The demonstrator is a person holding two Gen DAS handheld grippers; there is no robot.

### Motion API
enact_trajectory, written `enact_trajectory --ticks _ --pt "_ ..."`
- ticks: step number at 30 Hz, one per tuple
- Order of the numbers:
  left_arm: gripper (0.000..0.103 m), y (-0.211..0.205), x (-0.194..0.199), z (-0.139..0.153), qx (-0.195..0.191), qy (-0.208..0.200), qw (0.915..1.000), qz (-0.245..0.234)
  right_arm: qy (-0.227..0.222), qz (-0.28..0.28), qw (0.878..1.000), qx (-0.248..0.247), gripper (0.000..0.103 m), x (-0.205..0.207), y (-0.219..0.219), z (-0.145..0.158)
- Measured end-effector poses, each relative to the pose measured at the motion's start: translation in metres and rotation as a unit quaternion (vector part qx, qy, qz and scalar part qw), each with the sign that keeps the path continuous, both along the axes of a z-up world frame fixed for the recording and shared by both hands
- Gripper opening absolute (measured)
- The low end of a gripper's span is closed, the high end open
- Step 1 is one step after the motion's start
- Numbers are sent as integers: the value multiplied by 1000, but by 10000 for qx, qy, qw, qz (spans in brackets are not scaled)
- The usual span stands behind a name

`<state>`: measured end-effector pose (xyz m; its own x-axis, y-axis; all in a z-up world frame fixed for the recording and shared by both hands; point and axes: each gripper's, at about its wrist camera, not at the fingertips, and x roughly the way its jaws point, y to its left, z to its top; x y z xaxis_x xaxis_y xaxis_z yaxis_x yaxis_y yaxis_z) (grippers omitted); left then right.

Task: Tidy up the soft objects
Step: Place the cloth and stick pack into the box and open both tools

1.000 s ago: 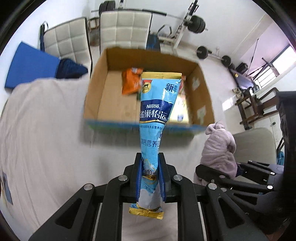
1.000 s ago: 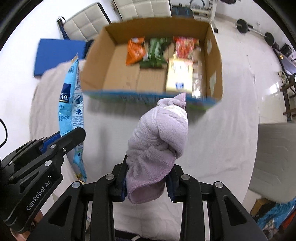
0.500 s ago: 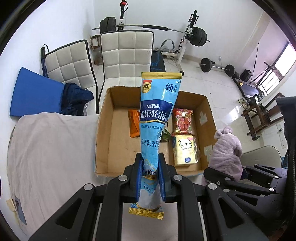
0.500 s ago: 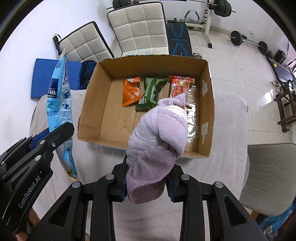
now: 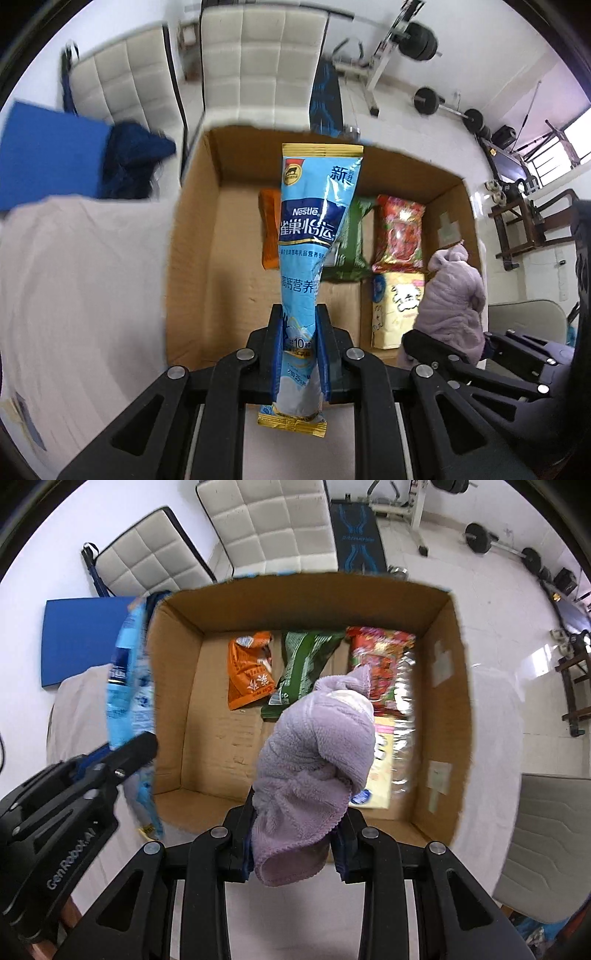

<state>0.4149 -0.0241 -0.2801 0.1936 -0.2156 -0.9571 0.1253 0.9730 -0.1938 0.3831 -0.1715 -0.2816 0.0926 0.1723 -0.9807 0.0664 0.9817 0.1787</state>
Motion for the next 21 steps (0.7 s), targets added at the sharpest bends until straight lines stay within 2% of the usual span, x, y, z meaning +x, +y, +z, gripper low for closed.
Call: enact_trajectory --ticks 5,11,13,16,18,21 --pt "13 4 16 -45 -42 544 9985 48 292 95 9995 -28 34 15 8 -42" --pt "14 4 26 -80 -24 921 9957 32 571 105 9983 24 34 27 12 -80" --pt "16 2 30 -85 5 1010 9949 -2 621 115 9980 47 35 30 13 -87" --pt "16 -1 34 -93 247 1189 9926 -20 729 99 9971 187 37 34 13 -98" --pt "17 -3 35 -93 249 1216 9923 -35 748 93 9970 165 42 35 13 -102" --pt "26 -6 34 -86 338 1130 9930 -40 754 70 9971 123 45 39 10 -103"
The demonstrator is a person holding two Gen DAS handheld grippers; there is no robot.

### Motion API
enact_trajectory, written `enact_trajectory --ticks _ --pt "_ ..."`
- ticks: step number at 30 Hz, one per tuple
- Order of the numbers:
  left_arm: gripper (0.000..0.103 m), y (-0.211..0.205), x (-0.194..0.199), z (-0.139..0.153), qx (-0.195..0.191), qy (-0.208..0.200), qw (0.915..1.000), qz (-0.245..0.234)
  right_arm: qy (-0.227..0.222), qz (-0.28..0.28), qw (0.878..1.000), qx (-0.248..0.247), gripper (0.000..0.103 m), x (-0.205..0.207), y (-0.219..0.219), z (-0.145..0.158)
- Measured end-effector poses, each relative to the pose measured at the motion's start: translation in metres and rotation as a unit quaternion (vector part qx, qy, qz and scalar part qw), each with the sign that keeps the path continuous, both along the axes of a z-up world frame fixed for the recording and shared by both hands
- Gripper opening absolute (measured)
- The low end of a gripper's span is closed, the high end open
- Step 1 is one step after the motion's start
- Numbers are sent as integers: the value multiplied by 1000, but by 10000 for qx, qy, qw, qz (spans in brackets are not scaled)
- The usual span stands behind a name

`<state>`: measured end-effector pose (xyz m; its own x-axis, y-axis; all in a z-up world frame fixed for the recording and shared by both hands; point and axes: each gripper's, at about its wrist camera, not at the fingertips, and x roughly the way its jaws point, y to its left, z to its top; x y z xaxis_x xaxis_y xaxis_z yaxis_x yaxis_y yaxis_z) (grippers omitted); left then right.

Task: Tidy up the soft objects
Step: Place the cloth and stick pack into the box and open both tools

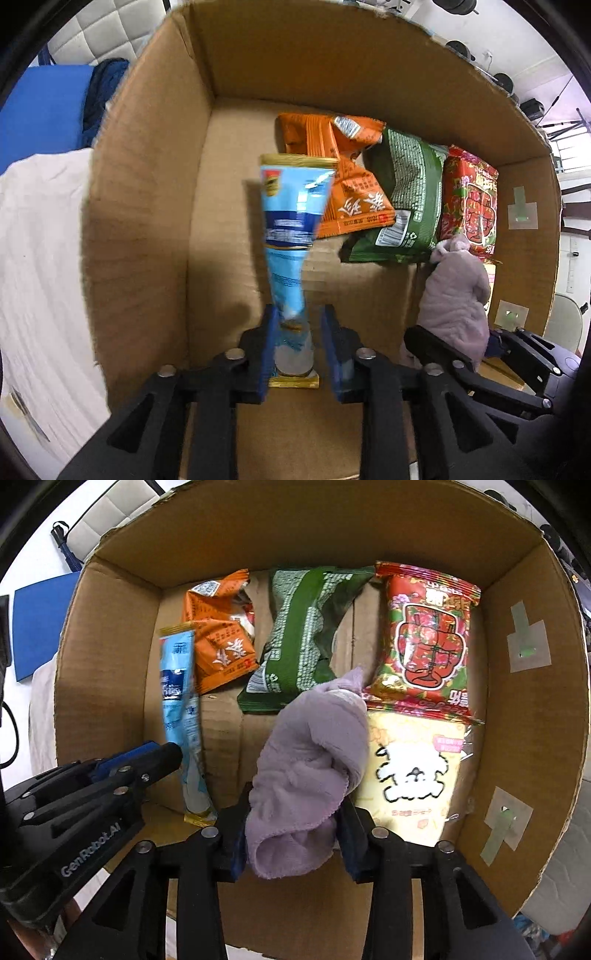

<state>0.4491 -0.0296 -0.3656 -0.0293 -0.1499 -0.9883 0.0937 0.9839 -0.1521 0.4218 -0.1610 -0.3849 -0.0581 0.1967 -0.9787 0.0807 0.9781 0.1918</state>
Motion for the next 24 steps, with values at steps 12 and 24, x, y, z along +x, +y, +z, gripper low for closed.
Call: enact_trajectory --ticks 12,24 --pt "85 -9 -25 58 226 -797 9966 50 -343 -217 9989 -254 70 -12 -43 36" --pt "101 -5 -46 91 410 -1221 9916 142 -613 -367 9950 -697 103 -45 -57 72"
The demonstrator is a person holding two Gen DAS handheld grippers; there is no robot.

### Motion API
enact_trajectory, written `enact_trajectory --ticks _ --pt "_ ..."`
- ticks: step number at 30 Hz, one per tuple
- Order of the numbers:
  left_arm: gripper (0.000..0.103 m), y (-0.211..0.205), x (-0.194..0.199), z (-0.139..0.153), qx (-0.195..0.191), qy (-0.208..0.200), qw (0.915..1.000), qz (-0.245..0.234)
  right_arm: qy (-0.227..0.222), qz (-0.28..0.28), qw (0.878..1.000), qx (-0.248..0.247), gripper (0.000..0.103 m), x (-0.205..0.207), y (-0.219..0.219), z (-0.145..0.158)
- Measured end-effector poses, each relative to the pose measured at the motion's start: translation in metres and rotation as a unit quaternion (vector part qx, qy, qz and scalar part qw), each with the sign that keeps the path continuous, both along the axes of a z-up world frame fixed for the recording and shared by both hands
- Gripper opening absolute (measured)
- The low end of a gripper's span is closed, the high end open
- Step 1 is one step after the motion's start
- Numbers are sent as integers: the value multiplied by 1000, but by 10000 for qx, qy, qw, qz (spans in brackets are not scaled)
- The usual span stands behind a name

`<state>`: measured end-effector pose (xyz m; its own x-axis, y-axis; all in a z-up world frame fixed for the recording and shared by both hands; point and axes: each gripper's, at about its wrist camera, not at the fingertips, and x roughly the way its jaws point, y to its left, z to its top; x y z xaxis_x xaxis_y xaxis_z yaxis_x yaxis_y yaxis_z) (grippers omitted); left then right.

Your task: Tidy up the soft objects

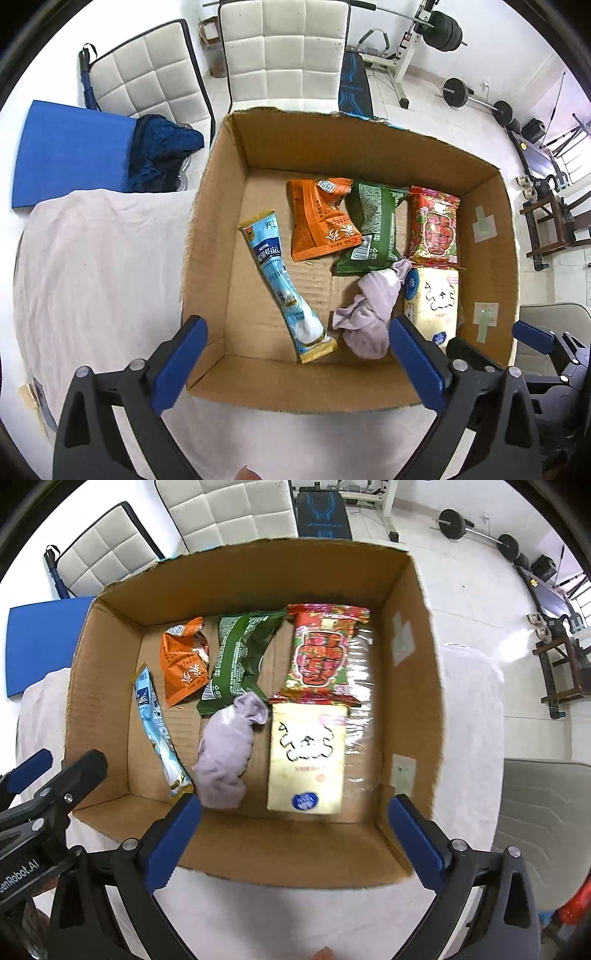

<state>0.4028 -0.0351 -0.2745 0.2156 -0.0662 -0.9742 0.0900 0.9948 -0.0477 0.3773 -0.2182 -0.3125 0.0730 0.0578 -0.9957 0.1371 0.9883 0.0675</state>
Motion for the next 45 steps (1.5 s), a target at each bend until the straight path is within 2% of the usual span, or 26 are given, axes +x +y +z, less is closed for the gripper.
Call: enact_trajectory --ticks 4,10,16,26,35,40,45 --pt "101 -2 -14 18 1 -173 9998 11 -124 -63 9999 -25 103 -13 -6 16" --pt "101 -7 -55 66 77 -674 9977 -22 -446 -45 9990 -78 103 -43 -9 53" --pt "101 -8 -113 120 97 -1077 9941 -63 -1001 50 9948 -168 103 -97 -8 111" --pt "101 0 -202 194 116 -1677 9857 73 -1849 86 9827 112 103 -199 -10 213" --pt "101 2 -252 230 9 -1816 9834 52 -2219 181 9748 138 103 -271 -3 276" --pt "101 2 -268 240 91 -1949 9807 78 -2235 219 9745 53 103 -297 -2 290" --pt "101 4 -272 245 184 -2237 9744 159 -2366 138 9714 -141 103 -306 -5 299"
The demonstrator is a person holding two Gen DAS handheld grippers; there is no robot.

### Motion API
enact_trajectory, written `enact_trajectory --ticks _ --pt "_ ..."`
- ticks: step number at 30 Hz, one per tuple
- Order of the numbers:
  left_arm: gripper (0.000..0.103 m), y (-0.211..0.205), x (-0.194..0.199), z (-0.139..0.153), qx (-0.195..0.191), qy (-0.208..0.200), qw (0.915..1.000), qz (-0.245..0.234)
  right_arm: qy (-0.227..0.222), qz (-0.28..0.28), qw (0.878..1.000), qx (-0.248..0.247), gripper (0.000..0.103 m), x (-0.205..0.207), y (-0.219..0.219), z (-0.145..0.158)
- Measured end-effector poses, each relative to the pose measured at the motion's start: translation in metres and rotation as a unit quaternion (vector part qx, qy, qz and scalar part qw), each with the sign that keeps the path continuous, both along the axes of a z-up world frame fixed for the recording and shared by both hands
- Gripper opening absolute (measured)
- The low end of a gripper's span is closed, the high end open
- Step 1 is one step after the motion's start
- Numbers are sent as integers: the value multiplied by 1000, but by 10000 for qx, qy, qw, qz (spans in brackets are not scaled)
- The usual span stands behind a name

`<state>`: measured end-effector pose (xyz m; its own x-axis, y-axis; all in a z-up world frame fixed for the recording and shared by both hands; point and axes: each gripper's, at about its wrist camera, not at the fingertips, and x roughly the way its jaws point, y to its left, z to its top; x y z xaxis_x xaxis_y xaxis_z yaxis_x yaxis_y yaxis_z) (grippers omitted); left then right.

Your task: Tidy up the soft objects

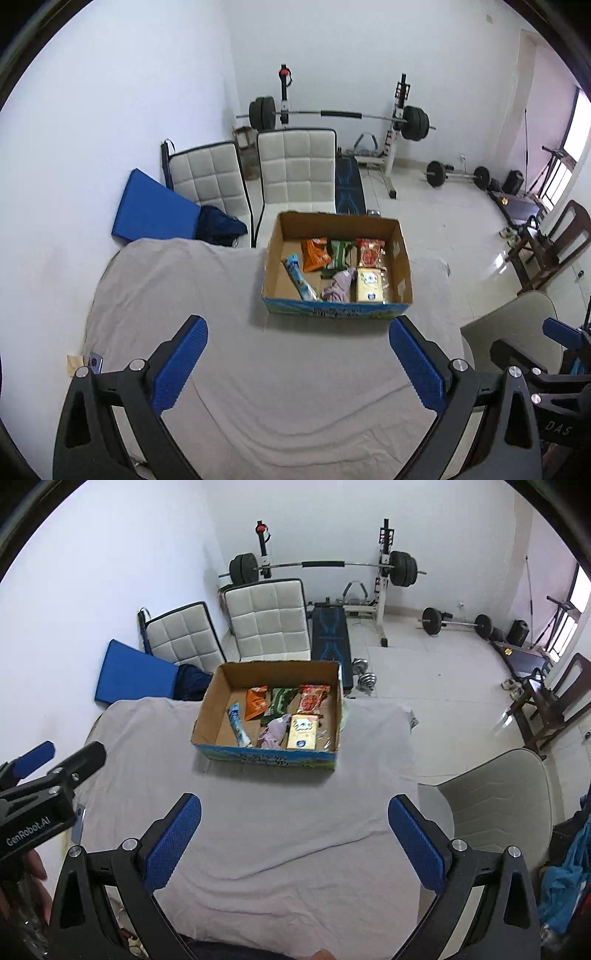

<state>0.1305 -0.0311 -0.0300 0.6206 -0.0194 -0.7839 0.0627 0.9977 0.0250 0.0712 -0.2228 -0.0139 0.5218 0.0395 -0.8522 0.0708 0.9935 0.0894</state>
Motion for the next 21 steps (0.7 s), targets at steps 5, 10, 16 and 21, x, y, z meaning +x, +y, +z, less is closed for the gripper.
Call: enact_trajectory --ticks 5,10,16,21 --pt "103 0 6 -4 -20 -34 10000 21 -171 -152 9997 -131 103 7 -4 3" --pt "103 -1 12 -6 107 -98 9999 52 -338 -249 9988 -267 103 15 -6 9" --pt "103 -1 14 -5 149 -175 9997 73 -417 -315 9981 -314 103 25 -11 14" --pt "103 0 18 -3 76 -223 9997 99 -456 -336 9978 -349 103 33 -13 17"
